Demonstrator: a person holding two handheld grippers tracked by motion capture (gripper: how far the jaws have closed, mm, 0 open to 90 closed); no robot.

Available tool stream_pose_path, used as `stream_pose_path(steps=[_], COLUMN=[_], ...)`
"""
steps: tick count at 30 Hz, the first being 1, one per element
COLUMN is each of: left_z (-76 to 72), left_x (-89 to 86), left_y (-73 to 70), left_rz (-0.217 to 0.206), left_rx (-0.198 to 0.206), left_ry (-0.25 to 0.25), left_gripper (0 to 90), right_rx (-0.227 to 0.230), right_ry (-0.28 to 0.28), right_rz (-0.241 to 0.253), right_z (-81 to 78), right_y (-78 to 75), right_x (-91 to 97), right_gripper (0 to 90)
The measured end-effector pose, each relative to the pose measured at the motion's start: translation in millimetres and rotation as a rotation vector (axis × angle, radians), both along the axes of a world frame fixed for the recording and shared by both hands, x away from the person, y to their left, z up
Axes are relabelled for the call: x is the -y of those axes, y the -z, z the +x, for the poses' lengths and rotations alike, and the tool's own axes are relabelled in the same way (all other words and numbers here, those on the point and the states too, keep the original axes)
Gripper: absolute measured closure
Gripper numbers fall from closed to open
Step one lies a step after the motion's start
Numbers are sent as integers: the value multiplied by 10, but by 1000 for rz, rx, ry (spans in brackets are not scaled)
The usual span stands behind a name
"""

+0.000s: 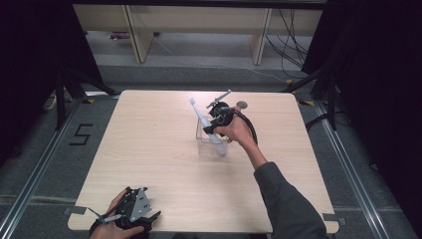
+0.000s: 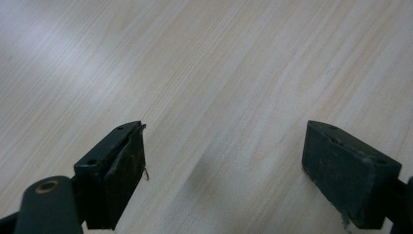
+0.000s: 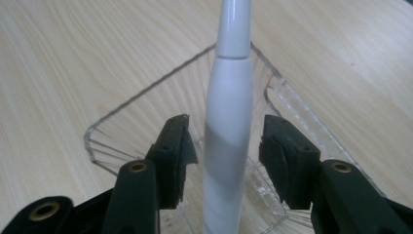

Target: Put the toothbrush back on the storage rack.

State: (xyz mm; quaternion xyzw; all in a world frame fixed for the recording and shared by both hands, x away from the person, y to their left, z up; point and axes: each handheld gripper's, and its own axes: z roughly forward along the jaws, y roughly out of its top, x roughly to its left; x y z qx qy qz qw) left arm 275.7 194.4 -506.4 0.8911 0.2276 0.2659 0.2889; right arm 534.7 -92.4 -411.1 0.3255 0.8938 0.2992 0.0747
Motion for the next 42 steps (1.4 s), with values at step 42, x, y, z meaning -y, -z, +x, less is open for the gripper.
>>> stream_pose_path(steps=[42], left_z=[4], left_x=[-2], left_y=[4], left_rz=[1], left_rx=[-14], left_ry=[2], left_gripper=[155], right_rx=[131], right_ry=[88], right_rz=[196], right_z=[-515], right_y=[-262], right_x=[754], right_gripper=[306])
